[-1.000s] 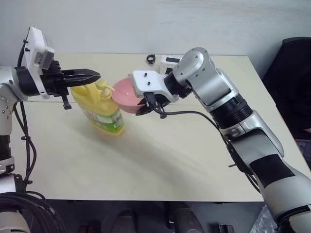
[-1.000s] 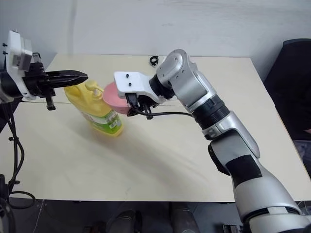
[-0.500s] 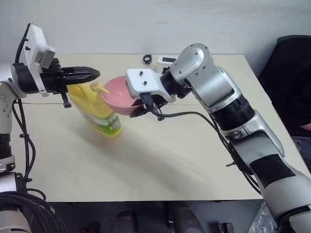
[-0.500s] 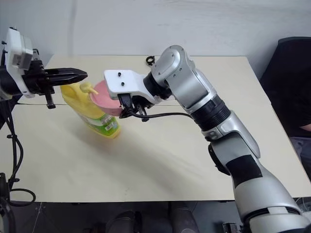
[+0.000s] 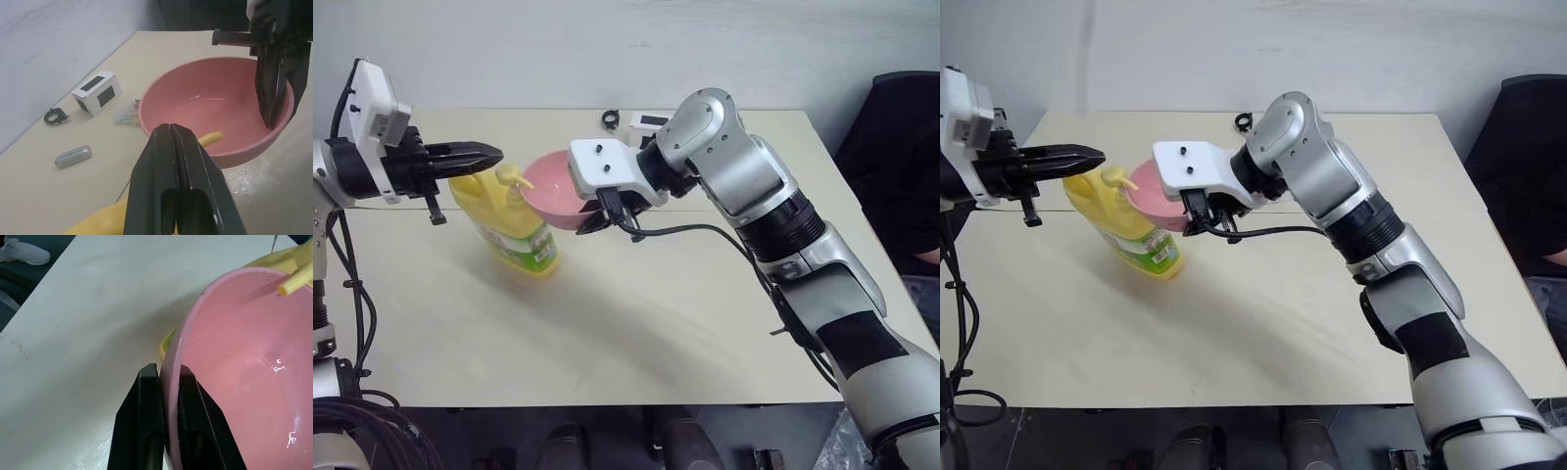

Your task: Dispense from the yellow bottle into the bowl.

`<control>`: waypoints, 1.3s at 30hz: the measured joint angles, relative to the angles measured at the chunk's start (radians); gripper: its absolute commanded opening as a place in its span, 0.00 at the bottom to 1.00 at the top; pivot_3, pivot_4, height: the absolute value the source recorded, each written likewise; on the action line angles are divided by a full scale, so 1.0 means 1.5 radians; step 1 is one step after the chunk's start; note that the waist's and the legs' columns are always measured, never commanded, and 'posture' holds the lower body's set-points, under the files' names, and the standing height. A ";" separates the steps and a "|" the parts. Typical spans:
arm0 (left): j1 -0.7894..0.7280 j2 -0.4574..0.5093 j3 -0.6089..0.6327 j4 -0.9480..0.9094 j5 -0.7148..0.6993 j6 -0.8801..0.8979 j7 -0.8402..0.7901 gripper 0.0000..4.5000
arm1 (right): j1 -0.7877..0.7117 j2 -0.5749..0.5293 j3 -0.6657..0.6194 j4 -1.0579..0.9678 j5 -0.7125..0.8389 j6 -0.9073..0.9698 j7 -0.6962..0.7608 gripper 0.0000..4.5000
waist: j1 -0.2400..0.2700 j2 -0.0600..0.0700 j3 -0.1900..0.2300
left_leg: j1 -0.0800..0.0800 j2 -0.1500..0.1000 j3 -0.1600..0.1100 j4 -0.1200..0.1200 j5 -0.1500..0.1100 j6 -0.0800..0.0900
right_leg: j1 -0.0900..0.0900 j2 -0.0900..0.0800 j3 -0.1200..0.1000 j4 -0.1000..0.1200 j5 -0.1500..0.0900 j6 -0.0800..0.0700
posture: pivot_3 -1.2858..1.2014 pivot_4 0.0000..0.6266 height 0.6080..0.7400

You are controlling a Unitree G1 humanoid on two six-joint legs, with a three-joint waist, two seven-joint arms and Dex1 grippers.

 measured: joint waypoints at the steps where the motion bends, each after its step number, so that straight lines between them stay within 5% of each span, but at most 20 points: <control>1: 0.000 0.000 0.000 0.000 0.001 0.000 0.001 0.00 | 0.002 -0.004 0.000 -0.005 0.000 0.000 0.003 0.00 | 0.000 0.000 0.000 | 0.000 0.000 0.000 0.000 0.000 0.000 | 0.000 0.000 0.000 0.000 0.000 0.000 | 0.52 0.24 1.00; 30: 0.003 -0.030 -0.051 0.013 0.055 -0.083 -0.010 0.00 | 0.015 -0.014 0.004 -0.038 0.001 0.004 0.017 0.00 | 0.000 0.000 0.000 | 0.001 0.000 0.000 0.001 0.000 0.000 | 0.001 0.000 0.000 0.001 0.000 0.000 | 0.52 0.24 1.00; 39: -0.116 -0.059 -0.033 0.076 0.019 0.012 0.024 0.00 | 0.015 -0.014 0.005 -0.039 0.000 0.003 0.017 0.00 | -0.001 0.000 0.000 | 0.000 0.000 0.000 0.001 0.000 0.000 | 0.000 0.000 0.000 0.001 0.000 0.000 | 0.52 0.24 1.00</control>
